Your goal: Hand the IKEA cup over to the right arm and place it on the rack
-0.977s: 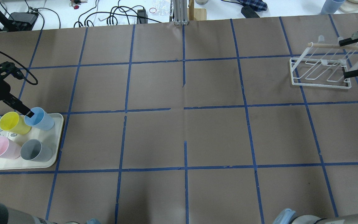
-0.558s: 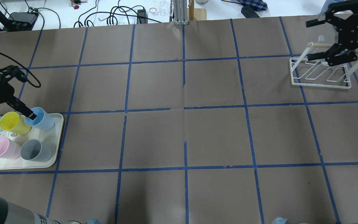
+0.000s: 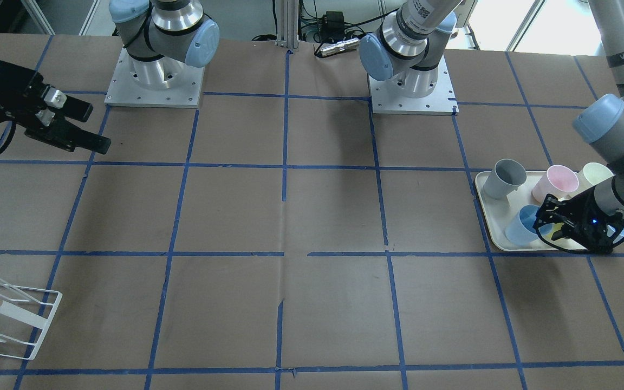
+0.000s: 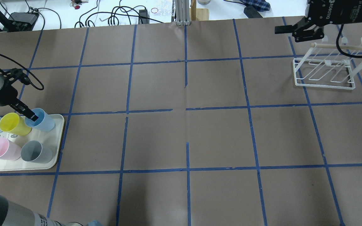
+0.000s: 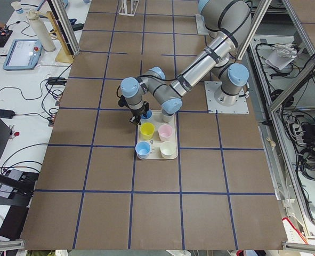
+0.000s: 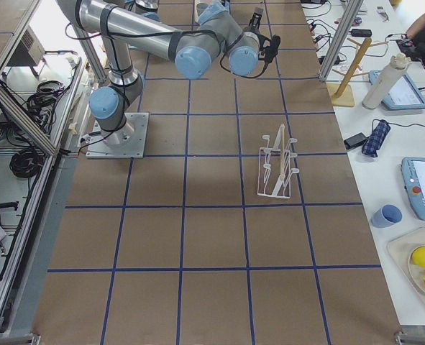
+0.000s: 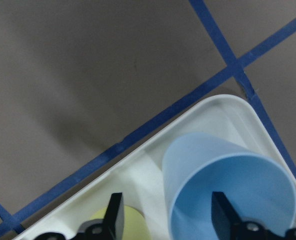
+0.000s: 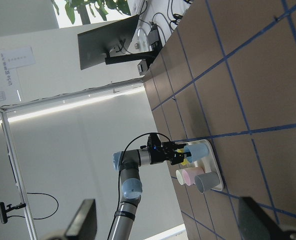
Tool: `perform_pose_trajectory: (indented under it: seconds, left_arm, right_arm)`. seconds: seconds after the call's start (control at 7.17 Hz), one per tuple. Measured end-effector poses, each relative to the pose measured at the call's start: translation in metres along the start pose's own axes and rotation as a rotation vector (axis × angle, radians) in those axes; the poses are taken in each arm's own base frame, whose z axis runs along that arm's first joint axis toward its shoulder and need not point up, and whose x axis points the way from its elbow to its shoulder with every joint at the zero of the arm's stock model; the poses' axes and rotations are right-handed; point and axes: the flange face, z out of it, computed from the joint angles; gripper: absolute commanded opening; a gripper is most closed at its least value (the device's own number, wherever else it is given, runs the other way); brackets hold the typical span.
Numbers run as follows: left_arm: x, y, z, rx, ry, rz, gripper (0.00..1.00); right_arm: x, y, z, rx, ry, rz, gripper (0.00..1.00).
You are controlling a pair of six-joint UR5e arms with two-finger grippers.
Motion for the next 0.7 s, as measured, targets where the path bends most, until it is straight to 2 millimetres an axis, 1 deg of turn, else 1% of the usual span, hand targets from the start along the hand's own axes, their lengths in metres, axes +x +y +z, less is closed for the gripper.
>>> perform_pose_trajectory:
  seconds: [0.14, 0.28, 0.42, 0.56, 0.7]
  left_arm:
    - [0.001, -0.001, 0.000, 0.003, 0.002, 0.002, 0.00]
    - [0.005, -0.004, -0.004, 0.009, 0.000, 0.002, 0.00]
    - [0.010, -0.008, -0.014, 0.028, -0.003, -0.009, 0.00]
    - [0.014, -0.012, -0.026, 0.057, 0.006, -0.039, 0.00]
    - [0.019, -0.018, -0.045, 0.084, 0.031, -0.091, 0.00]
  right_arm:
    - [-0.004, 0.006, 0.010, -0.010, -0.027, 0.024, 1.00]
    - [-0.006, 0.010, 0.016, -0.013, -0.056, 0.058, 1.00]
    - [-0.009, 0.014, 0.024, -0.020, -0.074, 0.075, 1.00]
    - [-0.013, 0.019, 0.040, -0.041, -0.089, 0.079, 1.00]
    - [-0.019, 0.027, 0.061, -0.074, -0.094, 0.073, 1.00]
